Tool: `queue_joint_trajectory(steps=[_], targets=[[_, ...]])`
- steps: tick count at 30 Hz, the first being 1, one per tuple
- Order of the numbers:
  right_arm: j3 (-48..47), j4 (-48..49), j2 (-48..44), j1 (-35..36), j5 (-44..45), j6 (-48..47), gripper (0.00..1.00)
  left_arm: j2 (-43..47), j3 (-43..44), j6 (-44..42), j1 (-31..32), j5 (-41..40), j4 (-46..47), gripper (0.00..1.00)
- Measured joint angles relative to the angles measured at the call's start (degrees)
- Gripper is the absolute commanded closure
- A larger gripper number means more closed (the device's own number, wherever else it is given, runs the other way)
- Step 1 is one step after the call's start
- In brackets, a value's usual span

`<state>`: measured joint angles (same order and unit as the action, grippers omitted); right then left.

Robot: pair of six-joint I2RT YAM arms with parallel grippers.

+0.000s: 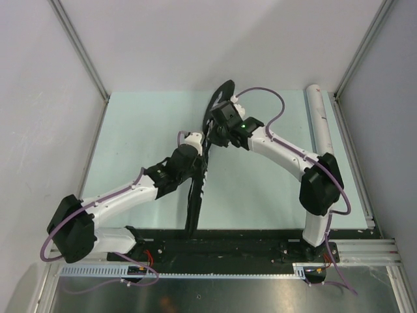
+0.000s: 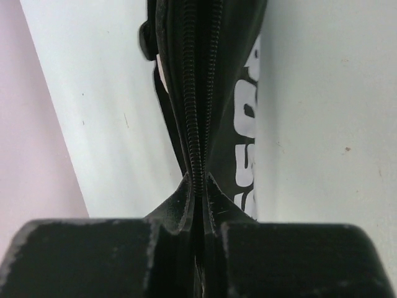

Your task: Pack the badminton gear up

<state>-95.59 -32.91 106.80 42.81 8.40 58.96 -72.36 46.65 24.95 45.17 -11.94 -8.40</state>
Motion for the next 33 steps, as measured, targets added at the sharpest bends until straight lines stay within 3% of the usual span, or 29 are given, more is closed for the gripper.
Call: queue_joint_trajectory(steps=[2, 3, 5, 6, 10, 14, 16, 20, 23, 24, 26, 29, 33], targets=[[1.3, 0.5, -1.5, 0.4, 1.1, 0.0, 0.63, -0.1, 0.0, 0.0, 0.2, -0.9, 0.1, 1.00], [2.2, 1.3, -2.3, 0.2, 0.3, -0.9, 0.39, -0.1, 0.0, -0.1, 0.2, -1.2, 0.0, 1.00], [4.8, 4.3, -4.8, -0.6, -3.8, -4.9, 0.22, -0.1, -0.1, -0.5, 0.2, -0.9, -0.2, 1.00], [6.0, 5.5, -6.0, -1.0, -5.5, -7.1, 0.16, 0.0, -0.3, -0.6, 0.2, -0.7, -0.2, 1.00], [9.8, 5.7, -12.1, -4.0, -11.4, -21.8, 0.12, 2.3, -3.9, -1.6, 0.1, 2.7, 0.9, 1.00], [14.3, 4.7, -20.2, -8.9, -14.0, -31.3, 0.10, 7.2, -8.9, -3.0, 0.1, 7.5, 1.4, 1.00], [16.7, 4.0, -24.1, -14.9, -17.2, -32.8, 0.11, 9.6, -11.2, -3.1, 0.0, 10.5, 2.1, 1.00], [17.2, 3.6, -23.6, -27.1, -21.7, -29.2, 0.14, 12.0, -13.8, -2.5, 0.0, 14.7, 4.1, 1.00], [19.2, 4.1, -20.6, -33.2, -24.3, -25.1, 0.23, 12.6, -14.8, -2.0, 0.0, 16.7, 5.2, 1.00], [19.8, 4.3, -19.6, -34.0, -25.1, -24.2, 0.31, 12.7, -15.1, -1.9, 0.0, 17.2, 5.7, 1.00], [20.6, 5.2, -16.7, -34.8, -27.8, -22.0, 0.36, 13.1, -15.9, -1.5, -0.1, 18.1, 6.6, 1.00], [20.8, 8.2, -12.7, -34.9, -31.6, -18.6, 0.52, 13.8, -16.7, -1.4, -0.1, 19.2, 7.1, 1.00], [21.1, 11.0, -10.6, -35.0, -33.8, -16.0, 0.55, 14.0, -16.9, -1.3, -0.1, 20.2, 7.4, 1.00]])
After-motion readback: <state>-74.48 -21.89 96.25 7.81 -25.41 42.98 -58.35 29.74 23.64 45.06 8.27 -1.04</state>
